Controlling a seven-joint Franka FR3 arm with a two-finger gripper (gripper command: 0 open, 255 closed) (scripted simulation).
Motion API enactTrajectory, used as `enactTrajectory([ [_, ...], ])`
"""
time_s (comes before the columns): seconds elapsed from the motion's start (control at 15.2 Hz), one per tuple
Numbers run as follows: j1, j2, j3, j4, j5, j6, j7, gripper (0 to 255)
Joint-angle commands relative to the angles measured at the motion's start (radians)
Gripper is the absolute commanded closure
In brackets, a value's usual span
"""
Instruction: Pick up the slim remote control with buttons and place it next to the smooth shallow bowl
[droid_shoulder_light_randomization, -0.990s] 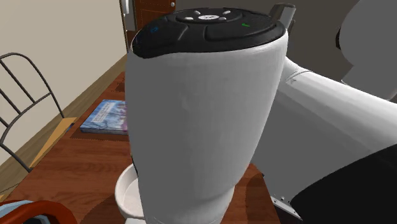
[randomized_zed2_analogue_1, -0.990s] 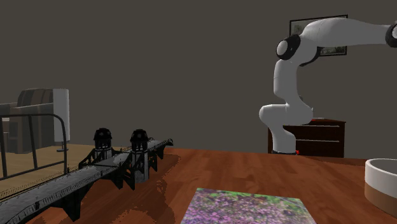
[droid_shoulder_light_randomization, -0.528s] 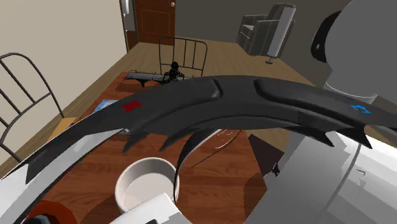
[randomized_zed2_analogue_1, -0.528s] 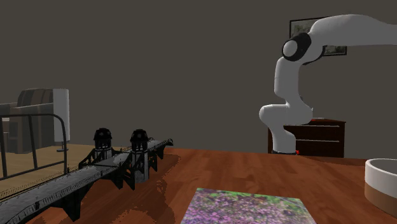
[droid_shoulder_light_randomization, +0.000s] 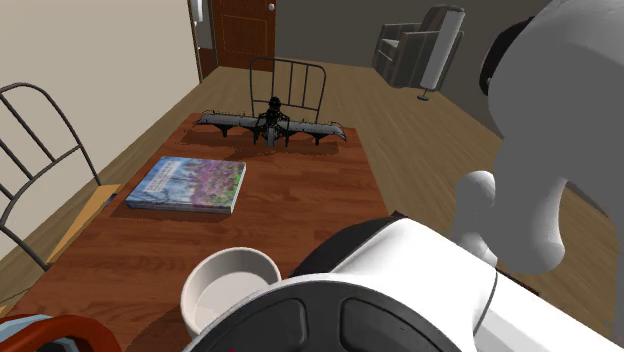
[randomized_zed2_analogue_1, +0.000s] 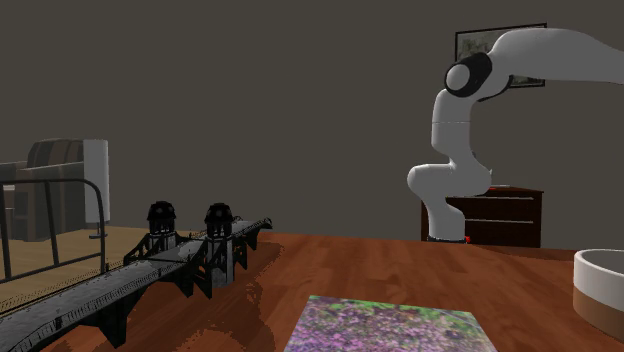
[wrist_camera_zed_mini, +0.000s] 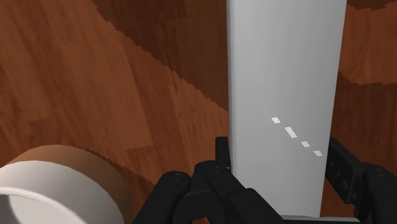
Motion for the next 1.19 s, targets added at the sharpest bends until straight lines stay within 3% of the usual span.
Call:
enactTrajectory([
  [0.0, 0.002, 0.008, -0.001, -0.020, -0.007, 0.027, 0.005, 255],
  [1.12, 0.036, 0.127, -0.037, -0.118, -0.116, 0.211, 0.077, 255],
])
